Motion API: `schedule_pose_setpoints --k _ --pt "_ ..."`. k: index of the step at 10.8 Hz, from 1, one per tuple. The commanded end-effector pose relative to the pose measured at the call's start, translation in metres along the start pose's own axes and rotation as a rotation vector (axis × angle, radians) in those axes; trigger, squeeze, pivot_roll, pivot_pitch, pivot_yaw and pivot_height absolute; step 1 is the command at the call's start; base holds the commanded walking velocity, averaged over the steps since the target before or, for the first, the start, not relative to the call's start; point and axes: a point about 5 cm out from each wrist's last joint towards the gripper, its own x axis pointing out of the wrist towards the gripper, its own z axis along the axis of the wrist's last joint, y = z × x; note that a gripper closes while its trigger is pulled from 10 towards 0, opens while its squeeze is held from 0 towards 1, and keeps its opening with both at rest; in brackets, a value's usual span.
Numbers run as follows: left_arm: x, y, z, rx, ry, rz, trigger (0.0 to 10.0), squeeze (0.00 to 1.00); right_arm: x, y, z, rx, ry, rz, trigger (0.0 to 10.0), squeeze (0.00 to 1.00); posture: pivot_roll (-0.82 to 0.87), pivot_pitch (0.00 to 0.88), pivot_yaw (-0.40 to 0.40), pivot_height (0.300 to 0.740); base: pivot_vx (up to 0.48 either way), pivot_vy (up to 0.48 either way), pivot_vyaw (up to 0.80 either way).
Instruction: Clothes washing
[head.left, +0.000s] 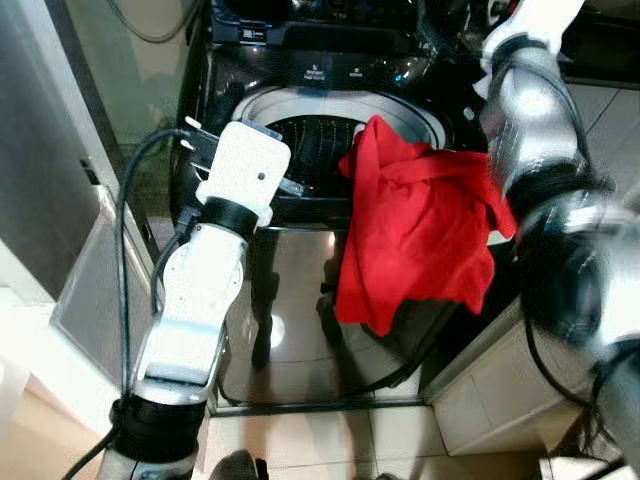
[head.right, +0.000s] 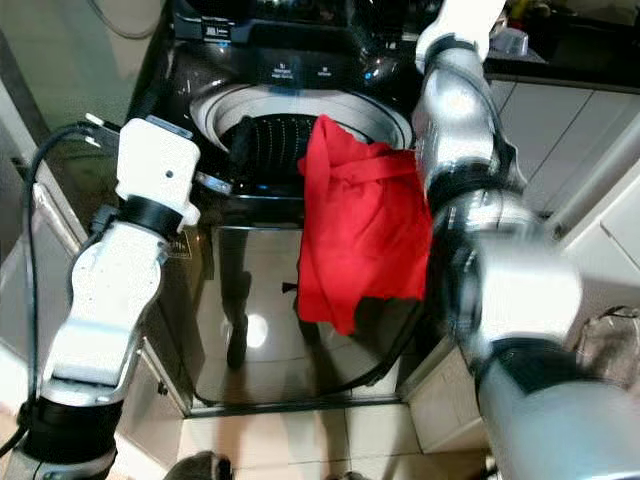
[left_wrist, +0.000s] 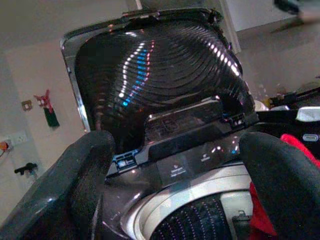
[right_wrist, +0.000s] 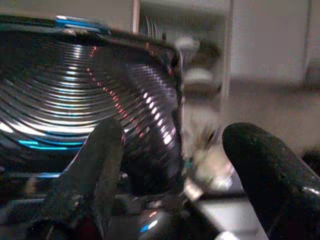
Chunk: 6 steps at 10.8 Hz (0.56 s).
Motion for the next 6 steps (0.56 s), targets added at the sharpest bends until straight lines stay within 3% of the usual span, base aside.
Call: schedule_pose_setpoints --k 1,3,4,6 --pt "0.002 -0.003 0.003 0.002 -0.015 -0.011 10.0 0.00 -0.002 0.000 -0.001 -0.024 -0.019 -0.003 10.0 0.00 0.10 0.022 -0.074 0.740 0.000 0.000 0.00" --pt "0.000 -0.011 -0.010 -0.032 0.022 -0.066 10.0 0.00 -0.055 -0.009 -0.027 -0.098 -0.125 -0.025 10.0 0.00 0.01 0.036 -0.025 0.740 0.000 0.000 0.00" --pt "0.000 -0.014 -0.016 -0.050 0.042 -0.077 10.0 0.00 -0.082 -0.012 -0.042 -0.098 -0.085 -0.018 10.0 0.00 -0.02 0.047 -0.002 0.740 0.000 0.000 0.00" --pt "-0.004 -0.013 -0.023 -0.077 0.058 -0.087 10.0 0.00 -0.135 -0.010 -0.074 0.023 0.108 0.049 10.0 0.00 -0.04 0.079 0.025 0.740 0.000 0.000 0.00"
